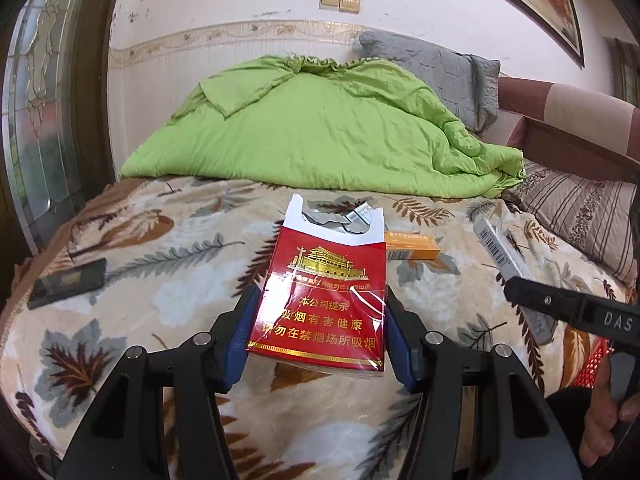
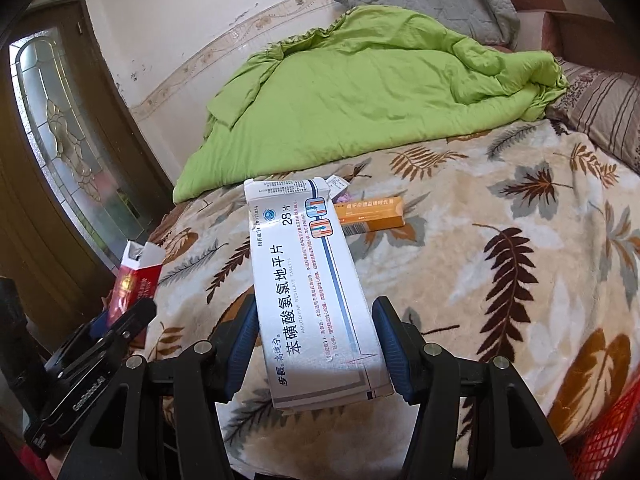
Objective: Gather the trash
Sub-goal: 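Lift and hold the medicine box and cigarette pack above the bed with both tools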
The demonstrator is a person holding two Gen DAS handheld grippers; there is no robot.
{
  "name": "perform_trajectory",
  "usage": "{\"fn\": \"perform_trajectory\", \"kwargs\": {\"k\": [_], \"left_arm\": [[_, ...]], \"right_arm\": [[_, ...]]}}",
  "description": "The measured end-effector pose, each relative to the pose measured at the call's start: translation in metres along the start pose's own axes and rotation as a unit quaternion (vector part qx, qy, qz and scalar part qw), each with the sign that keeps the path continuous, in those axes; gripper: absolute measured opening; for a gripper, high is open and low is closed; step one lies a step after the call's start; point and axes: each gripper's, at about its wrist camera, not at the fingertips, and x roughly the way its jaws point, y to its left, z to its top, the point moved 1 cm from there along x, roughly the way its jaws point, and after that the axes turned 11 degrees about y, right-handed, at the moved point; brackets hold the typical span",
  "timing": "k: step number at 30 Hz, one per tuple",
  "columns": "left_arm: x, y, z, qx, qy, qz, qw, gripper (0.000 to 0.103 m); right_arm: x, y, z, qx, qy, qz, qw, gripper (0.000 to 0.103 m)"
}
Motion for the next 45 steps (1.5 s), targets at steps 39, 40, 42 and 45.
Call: {"fn": "perform_trajectory", "kwargs": {"k": [39, 40, 42, 45], "left_arm": [[0.051, 0.001, -0.005, 0.018, 0.03, -0.024, 0.9991, 0.057], [0.05, 0.0, -0.005, 0.019, 0.03, -0.022, 0.9991, 0.057], [0.049, -0.001, -0.005, 0.02, 0.029, -0.022, 0.9991, 0.057], [0.049, -0.002, -0.006, 0.02, 0.03, -0.021, 0.9991, 0.057]], "right_arm": [[0.037, -0.018, 0.008, 0.031, 0.05, 0.017, 0.998, 0.062], [0.037, -0.018, 0.008, 0.03, 0.05, 0.017, 0.998, 0.062], [0.037, -0.018, 0.008, 0.029, 0.049, 0.017, 0.998, 0.062], [0.037, -0.018, 0.008, 0.029, 0.048, 0.018, 0.998, 0.062]]}}
